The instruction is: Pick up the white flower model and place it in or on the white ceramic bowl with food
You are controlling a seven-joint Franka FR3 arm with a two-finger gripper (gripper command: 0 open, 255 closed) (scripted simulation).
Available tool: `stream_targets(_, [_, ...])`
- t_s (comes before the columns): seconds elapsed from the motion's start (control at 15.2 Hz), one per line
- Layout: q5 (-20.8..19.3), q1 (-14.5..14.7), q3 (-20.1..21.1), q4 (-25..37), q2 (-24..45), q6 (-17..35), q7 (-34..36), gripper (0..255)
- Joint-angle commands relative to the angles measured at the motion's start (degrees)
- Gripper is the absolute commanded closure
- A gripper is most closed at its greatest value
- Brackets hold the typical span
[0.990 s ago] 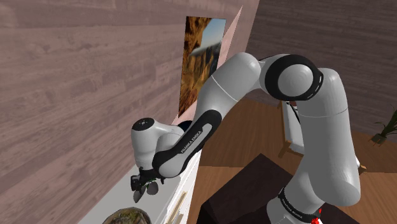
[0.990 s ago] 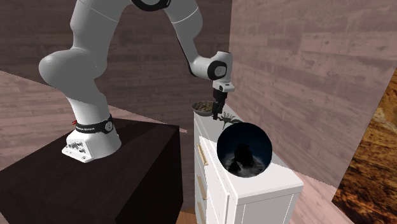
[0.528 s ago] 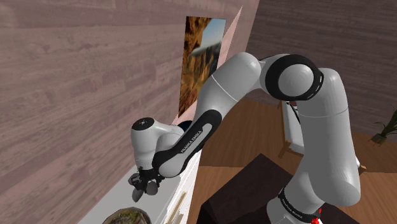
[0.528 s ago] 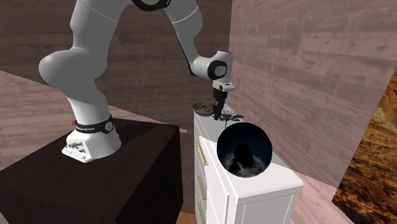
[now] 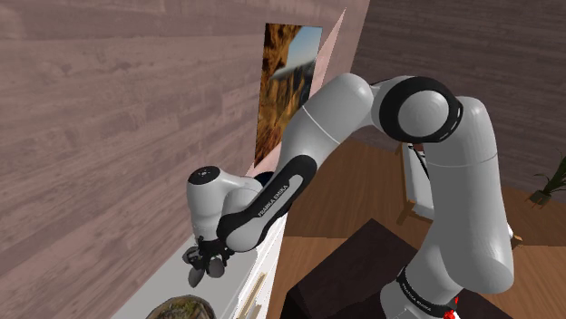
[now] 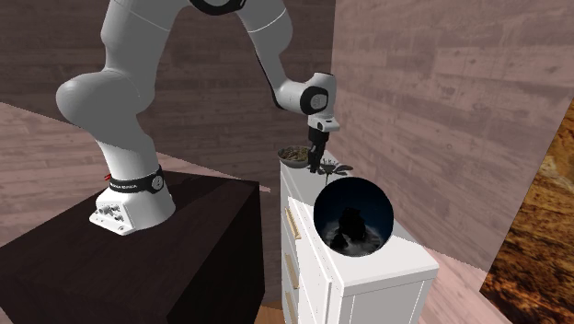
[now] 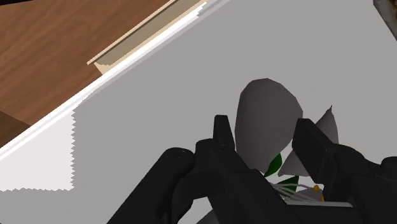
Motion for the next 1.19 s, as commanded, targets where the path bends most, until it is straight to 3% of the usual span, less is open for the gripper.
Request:
stream_targets(0.0, [0.5,-0.3,0.41,-0.25,-0.75,-0.76,-0.31,255])
stream_targets(1.12, [6.86,-3.58,4.77,-0.3,-11.0,-10.2,-4.36,255])
